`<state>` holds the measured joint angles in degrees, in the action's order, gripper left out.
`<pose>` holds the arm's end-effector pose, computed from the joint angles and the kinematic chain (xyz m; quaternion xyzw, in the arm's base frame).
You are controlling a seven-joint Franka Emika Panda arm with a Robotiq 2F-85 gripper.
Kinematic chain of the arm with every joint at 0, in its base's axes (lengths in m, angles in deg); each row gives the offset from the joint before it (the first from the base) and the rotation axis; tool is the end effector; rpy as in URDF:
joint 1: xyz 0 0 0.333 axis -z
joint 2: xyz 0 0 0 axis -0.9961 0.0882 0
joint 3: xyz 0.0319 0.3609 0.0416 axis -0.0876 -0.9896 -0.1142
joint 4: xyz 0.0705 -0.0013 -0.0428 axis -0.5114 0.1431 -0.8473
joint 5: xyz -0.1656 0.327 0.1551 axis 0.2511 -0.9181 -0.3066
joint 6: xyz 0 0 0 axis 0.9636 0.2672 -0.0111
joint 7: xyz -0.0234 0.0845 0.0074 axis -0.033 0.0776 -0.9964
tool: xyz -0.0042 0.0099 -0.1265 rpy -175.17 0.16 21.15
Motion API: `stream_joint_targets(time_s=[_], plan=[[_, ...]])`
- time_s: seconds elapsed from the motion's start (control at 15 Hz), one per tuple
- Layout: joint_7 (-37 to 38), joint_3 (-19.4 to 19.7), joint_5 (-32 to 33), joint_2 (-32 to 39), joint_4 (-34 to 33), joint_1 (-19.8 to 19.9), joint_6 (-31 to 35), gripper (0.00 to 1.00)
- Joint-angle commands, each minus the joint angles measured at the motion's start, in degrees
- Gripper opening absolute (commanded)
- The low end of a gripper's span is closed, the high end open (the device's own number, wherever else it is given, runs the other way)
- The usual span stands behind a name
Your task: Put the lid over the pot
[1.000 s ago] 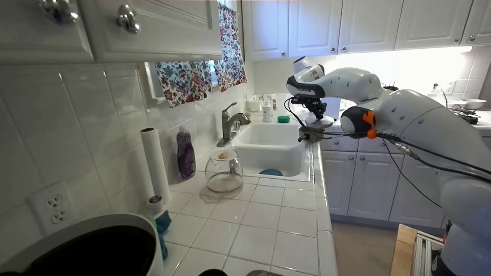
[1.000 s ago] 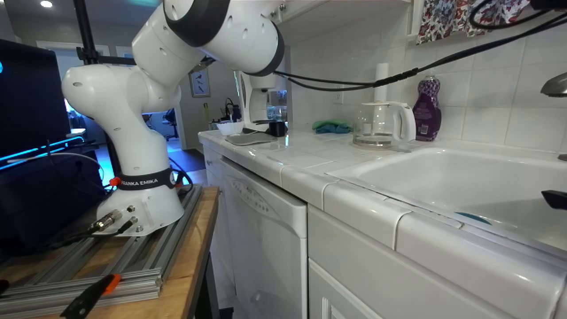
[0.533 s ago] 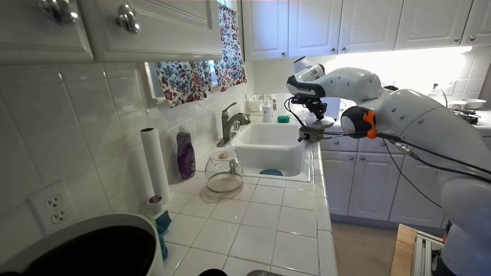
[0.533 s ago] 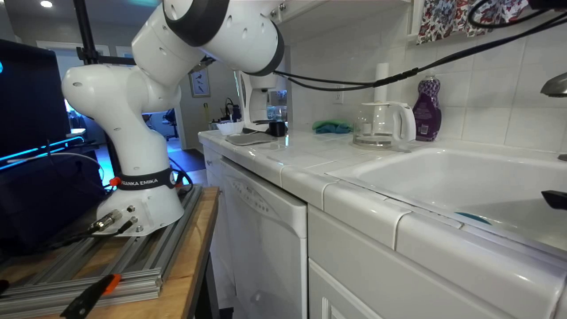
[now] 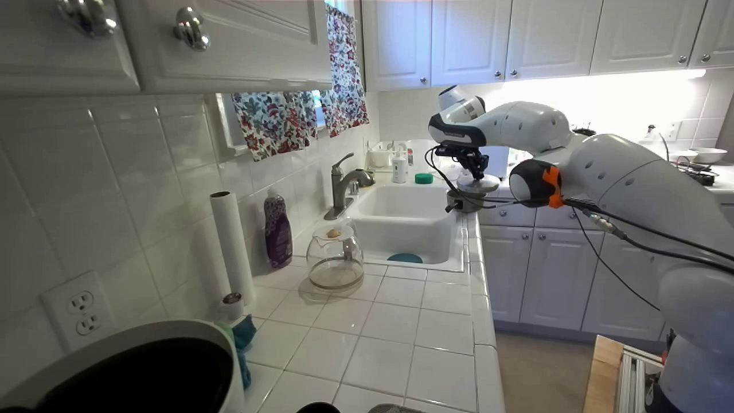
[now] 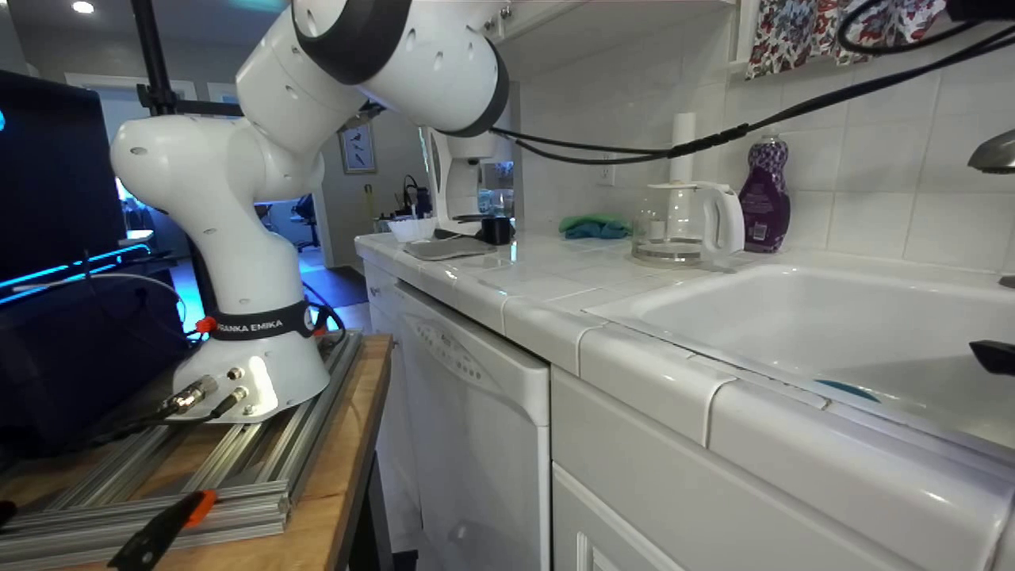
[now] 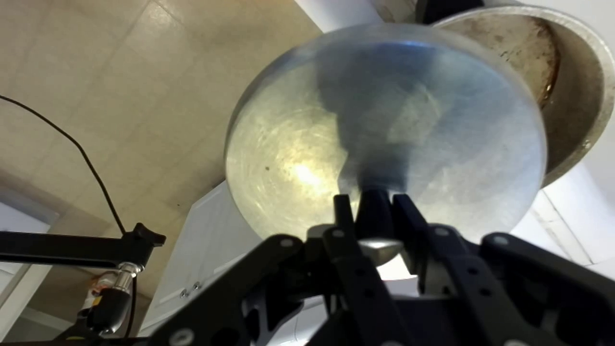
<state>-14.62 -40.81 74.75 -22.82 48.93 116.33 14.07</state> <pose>0.6427 -0.5366 0.4471 0.5603 -0.7944 0.1044 0.2099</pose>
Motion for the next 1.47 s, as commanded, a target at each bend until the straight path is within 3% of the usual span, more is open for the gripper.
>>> stream_joint_targets(time_s=[0.0,0.47,0.93,1.07,1.13,1.4], plan=[[0.89,0.03,-0.95,0.61,-1.11,0.38,0.00,0.06],[3.45,-0.35,-1.66,0.72,-1.02,0.60,-0.24,0.06],[10.56,0.51,-0.82,1.18,-1.89,0.82,1.51,0.06],[6.53,-0.87,-1.63,0.07,-0.74,0.93,0.81,0.06],[7.77,0.25,-0.37,0.58,-0.58,0.52,0.54,0.26],[7.25,-0.11,-0.47,0.59,-0.60,0.44,0.54,0.26]])
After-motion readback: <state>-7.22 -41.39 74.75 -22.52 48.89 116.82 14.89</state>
